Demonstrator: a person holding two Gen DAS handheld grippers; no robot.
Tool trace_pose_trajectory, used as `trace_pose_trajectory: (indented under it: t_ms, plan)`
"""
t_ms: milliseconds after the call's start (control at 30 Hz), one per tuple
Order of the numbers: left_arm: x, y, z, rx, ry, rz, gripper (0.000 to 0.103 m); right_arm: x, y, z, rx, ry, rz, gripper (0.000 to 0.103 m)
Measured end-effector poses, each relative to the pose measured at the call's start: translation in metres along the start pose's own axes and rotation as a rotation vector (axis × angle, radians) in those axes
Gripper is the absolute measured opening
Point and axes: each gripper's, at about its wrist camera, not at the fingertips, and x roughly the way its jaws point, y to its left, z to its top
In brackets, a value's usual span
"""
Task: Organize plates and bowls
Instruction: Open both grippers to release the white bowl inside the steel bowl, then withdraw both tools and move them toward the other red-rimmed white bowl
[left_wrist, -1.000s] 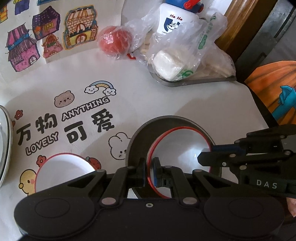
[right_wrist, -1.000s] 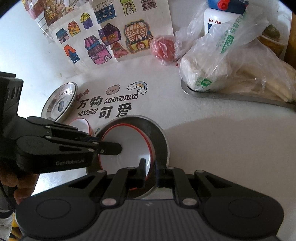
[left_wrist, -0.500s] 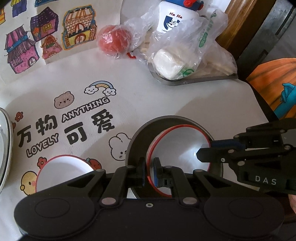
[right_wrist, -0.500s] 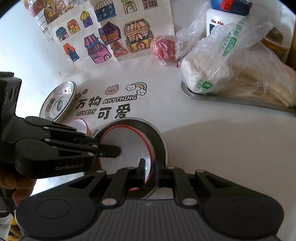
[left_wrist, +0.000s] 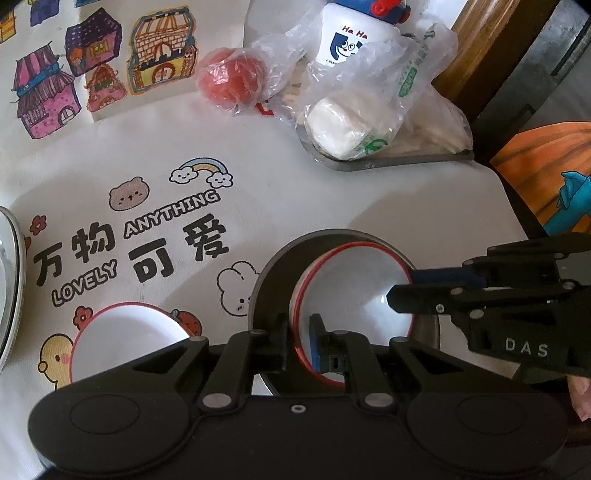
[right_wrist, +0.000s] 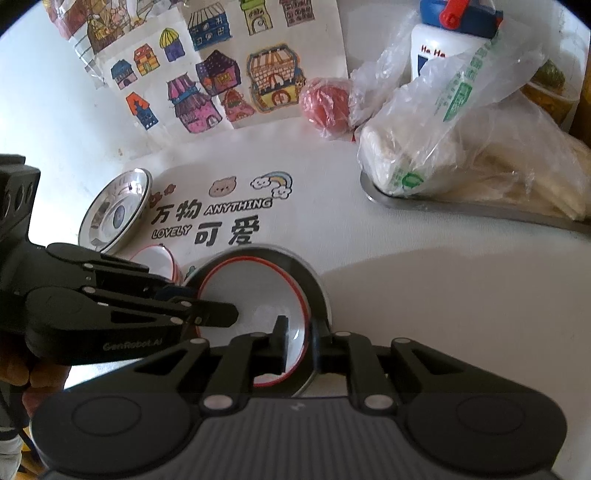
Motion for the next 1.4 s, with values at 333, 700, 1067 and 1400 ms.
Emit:
trace_pose_trajectory:
  t_ms: [333,700,1067,1400]
  plan:
    - [-0.010,0.001,0.000,-0.003,-0.030,0.014,0.027,-0.001,-0.002,0.003,0.006,-0.009,0.011,0.018]
    - [-0.026,0.003,-0.009,-0.016,-0.077,-0.025,0.037,-0.020,0.002,-0.004,0.015,-0.058,0.024,0.053]
    - [-0.065,0.007,-0.027,-0.025,-0.198,0.044,0.071,-0.039,0.006,-0.012,0.033,-0.099,0.044,0.069]
    - [-0.094,0.029,-0.052,-0.093,-0.257,0.076,0.076,-0.056,0.030,-0.019,0.006,-0.132,0.106,0.083]
